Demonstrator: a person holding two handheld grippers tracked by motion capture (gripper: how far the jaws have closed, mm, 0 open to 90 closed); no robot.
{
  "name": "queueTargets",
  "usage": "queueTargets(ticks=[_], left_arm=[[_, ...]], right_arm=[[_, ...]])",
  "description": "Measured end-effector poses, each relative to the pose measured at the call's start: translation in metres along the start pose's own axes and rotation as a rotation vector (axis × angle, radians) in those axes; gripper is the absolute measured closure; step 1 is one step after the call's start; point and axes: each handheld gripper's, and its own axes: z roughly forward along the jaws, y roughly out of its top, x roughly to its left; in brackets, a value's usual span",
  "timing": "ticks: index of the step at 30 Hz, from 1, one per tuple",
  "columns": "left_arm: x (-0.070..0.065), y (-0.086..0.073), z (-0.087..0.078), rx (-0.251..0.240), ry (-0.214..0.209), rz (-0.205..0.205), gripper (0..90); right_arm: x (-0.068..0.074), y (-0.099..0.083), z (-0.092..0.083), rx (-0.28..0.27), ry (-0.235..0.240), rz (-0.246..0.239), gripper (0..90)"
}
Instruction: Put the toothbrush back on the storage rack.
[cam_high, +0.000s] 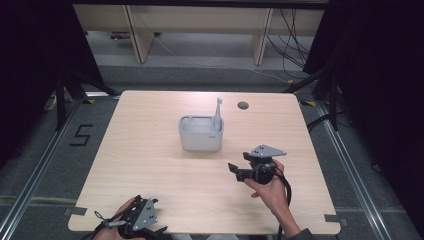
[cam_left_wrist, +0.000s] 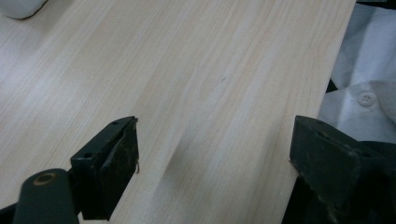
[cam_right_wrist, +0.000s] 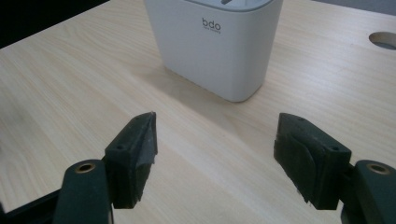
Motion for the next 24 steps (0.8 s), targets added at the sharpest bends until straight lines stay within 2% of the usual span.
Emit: queueTargets(ticks=[2,3,4,5,6,7,8,11,13,15,16,17,18,22,24], left_arm=[[0.000,0.000,0.000,-0.001,-0.002,-0.003,15.4],[0.000,0.000,0.000,0.001,-0.001,-0.002,15.4],[0.000,0.000,0.000,0.001,-0.001,-0.002,15.4],[0.000,0.000,0.000,0.001,0.000,-0.001,15.4],[0.000,0.000,0.000,0.004,0.001,0.000,15.4],[0.000,0.000,0.000,0.004,0.001,0.000,15.4],[0.000,0.000,0.000,-0.001,0.000,-0.001,15.4],[0.000,0.000,-0.001,0.004,0.001,0.001,15.3],[0.000,0.000,-0.001,0.003,0.001,0.001,15.4],[0.000,0.000,0.000,0.002,0.002,0.000,15.4],[0.000,0.000,0.000,0.000,0.001,-0.001,15.4],[0.000,0.000,0.000,0.000,0.002,0.001,15.4],[0.000,0.000,0.000,-0.001,0.004,0.002,15.3],[0.000,0.000,-0.001,0.003,0.002,0.001,15.4],[0.000,0.000,-0.001,0.002,0.002,0.002,15.4]], right_arm=[[0.001,-0.003,-0.001,0.001,0.002,0.002,29.9],[0.003,-0.003,-0.002,0.009,0.013,0.026,29.5],[0.003,-0.003,-0.002,0.009,0.013,0.026,29.5],[0.002,-0.006,-0.002,0.002,0.011,0.000,27.7],[0.004,-0.007,-0.003,0.003,0.009,0.024,27.1],[0.004,-0.007,-0.003,0.003,0.009,0.024,27.1],[0.003,-0.007,-0.003,0.001,0.009,0.002,25.9],[0.006,-0.012,-0.003,-0.003,0.023,0.045,22.3],[0.004,-0.014,-0.003,0.003,0.021,0.025,20.8],[0.006,-0.017,-0.003,0.005,0.026,0.064,20.6],[0.004,-0.018,-0.004,0.004,0.009,0.035,20.6],[0.003,-0.019,-0.004,0.012,0.016,0.029,20.5],[0.005,-0.020,-0.004,0.010,0.032,0.062,20.5],[0.005,-0.024,-0.006,0.012,0.014,0.048,20.0],[0.006,-0.025,-0.006,0.019,0.025,0.051,19.9]])
